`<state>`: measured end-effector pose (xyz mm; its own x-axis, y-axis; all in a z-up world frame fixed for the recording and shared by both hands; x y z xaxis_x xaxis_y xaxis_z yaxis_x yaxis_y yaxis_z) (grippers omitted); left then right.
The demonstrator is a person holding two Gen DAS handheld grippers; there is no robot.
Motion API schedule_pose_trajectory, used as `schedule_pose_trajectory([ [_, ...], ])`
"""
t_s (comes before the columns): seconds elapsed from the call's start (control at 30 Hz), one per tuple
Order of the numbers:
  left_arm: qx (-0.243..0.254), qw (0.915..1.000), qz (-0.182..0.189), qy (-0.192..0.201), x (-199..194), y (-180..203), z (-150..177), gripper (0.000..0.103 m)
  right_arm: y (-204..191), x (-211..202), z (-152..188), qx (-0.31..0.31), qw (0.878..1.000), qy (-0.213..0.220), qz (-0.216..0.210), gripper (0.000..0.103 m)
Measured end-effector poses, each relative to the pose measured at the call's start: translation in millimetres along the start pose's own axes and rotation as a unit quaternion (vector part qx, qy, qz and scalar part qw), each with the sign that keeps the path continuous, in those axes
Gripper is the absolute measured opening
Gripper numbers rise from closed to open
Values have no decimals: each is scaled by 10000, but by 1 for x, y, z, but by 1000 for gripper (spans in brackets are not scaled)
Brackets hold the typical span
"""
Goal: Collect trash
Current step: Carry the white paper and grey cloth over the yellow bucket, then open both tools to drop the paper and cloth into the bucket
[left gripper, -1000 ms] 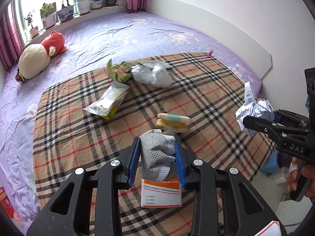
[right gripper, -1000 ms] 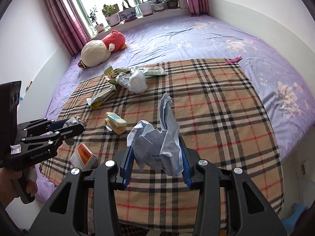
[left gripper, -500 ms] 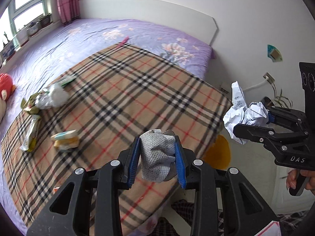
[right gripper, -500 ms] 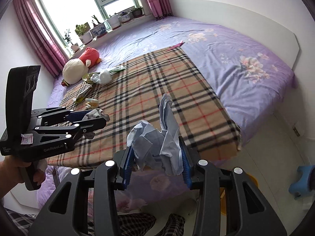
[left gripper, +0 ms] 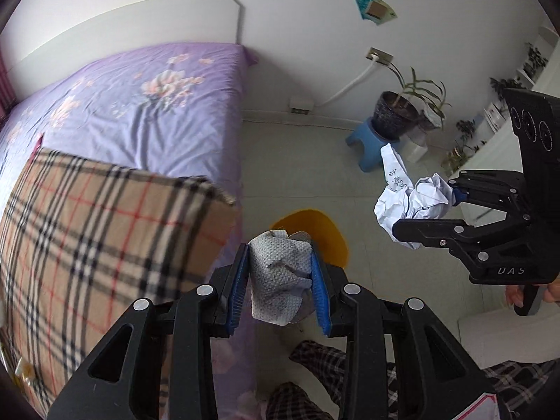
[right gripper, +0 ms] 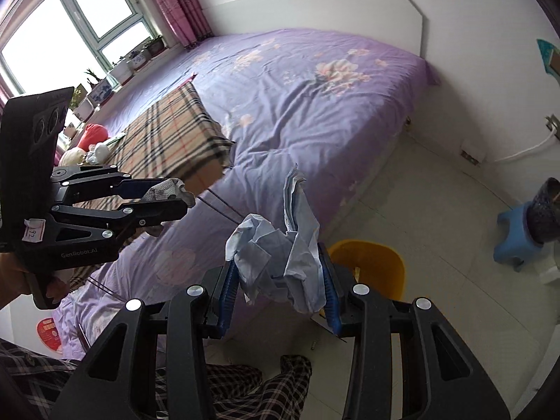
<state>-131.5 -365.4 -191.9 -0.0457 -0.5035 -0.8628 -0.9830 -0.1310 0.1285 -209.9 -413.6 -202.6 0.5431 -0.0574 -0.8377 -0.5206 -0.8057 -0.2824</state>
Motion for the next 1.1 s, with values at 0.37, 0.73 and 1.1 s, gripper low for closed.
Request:
schedule_pose_trajectory([
  [0.37, 872, 9906, 450, -952, 124, 54, -12, 33, 98, 52, 38, 489, 9978, -394, 230, 43],
  [0.73, 830, 9807, 483, -1701, 215, 50, 10, 33, 156, 140, 75, 666, 9922, -1036, 179, 44],
  [1.1, 731, 9786, 499, -1859, 243, 58, 12, 50, 180, 174, 94, 646, 9885, -1341, 255, 53],
])
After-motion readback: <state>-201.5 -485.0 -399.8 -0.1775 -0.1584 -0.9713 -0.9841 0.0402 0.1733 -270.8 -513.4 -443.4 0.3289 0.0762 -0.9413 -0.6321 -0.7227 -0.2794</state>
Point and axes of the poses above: each gripper's, at about its wrist camera, not at the fingertips, and x roughly the way its jaws point, y to its right, z to its underside, the point moved 9 cm from there along x, roughly the way its jaws point, and after that the axes turned 4 degrees about x, right-handed, at the moved point
